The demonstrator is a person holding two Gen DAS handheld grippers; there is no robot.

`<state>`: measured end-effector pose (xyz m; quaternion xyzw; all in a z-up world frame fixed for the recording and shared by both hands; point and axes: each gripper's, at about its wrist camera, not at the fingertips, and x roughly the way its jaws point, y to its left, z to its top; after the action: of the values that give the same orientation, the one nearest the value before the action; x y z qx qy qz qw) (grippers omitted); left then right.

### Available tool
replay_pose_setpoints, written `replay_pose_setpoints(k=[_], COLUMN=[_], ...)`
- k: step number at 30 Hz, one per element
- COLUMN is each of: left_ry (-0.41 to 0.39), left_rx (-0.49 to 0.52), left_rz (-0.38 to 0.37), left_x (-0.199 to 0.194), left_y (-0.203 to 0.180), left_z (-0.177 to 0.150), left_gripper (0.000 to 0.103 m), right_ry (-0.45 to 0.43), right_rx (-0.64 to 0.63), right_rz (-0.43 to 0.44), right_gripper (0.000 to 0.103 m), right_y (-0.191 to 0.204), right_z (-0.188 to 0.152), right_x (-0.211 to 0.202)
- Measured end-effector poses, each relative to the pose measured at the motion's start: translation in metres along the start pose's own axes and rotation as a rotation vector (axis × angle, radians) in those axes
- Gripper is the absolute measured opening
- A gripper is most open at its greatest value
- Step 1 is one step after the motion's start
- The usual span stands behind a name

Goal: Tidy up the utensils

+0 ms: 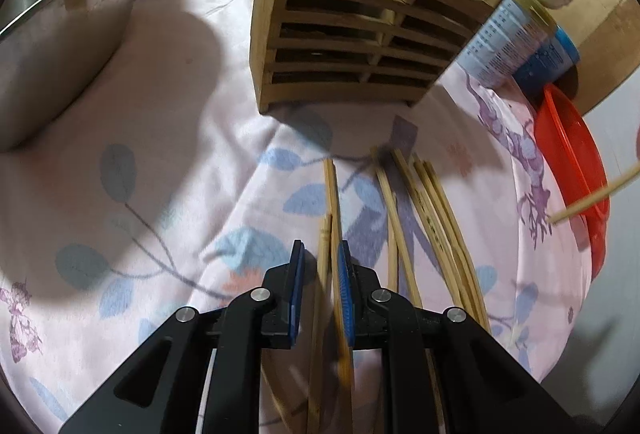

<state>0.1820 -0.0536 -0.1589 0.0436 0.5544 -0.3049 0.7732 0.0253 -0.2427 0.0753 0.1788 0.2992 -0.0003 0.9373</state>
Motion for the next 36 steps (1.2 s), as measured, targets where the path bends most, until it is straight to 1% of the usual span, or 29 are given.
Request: replay_pose_setpoints(k=[4,9,13,17,22,24,26,28,29,30,32,35,36], left_ry=[-0.001,-0.026,-0.015,0.006,0.025,0.014,0.003,-0.009,-0.010,-0.006,-0.002,-0.045,-0.083], left_rx=[-0.013,-0.019,-0.025,-0.074,-0.075,-0.066,-0.079,-0.100,-0.099,-0.092,-0.070,-0.075,-0.077], left_rz=[0.006,-0.004,0.009,0.016,0.028,0.048,0.064,0.063,0.065,0.071,0.061,0.035,0.019], left_x=[0.002,-0.021,-0.035,-0.036,-0.034,-0.033,-0.031,-0.029,-0.028,-0.028,-0.031,-0.054,-0.072], left_y=[-0.001,0.007,0.016,0.023,0.017,0.013,0.014,0.018,0.018,0.017,0.013,0.006,0.003], left_z=[0.007,-0.001,-0.023,-0.043,-0.061,-0.061,-0.057,-0.052,-0.051,-0.051,-0.056,-0.056,-0.051], left_gripper=[0.017,0.017,0.018,0.018,0.018,0.018,0.018,0.015,0.008,0.006,0.005,0.005,0.005], right_ry=[0.004,0.000,0.006,0.016,0.029,0.035,0.043,0.045,0.044,0.042,0.036,0.024,0.019], right_rx=[-0.001,0.002,0.013,0.011,-0.002,-0.004,-0.006,-0.013,-0.017,-0.019,-0.023,-0.019,-0.018], right_rz=[0.004,0.005,0.023,0.049,0.082,0.093,0.103,0.109,0.112,0.114,0.118,0.120,0.121], right_gripper=[0.006,0.006,0.006,0.006,0.006,0.006,0.006,0.006,0.006,0.006,0.006,0.006,0.006], right_y=[0.000,0.000,0.000,0.003,0.008,0.010,0.011,0.012,0.013,0.014,0.013,0.012,0.012], right_z=[-0.001,-0.002,-0.004,-0.005,-0.006,-0.007,-0.008,-0.009,-0.008,-0.008,-0.007,-0.004,-0.003], right_x=[0.000,-0.001,0.005,0.010,0.014,0.016,0.018,0.018,0.018,0.017,0.015,0.012,0.012])
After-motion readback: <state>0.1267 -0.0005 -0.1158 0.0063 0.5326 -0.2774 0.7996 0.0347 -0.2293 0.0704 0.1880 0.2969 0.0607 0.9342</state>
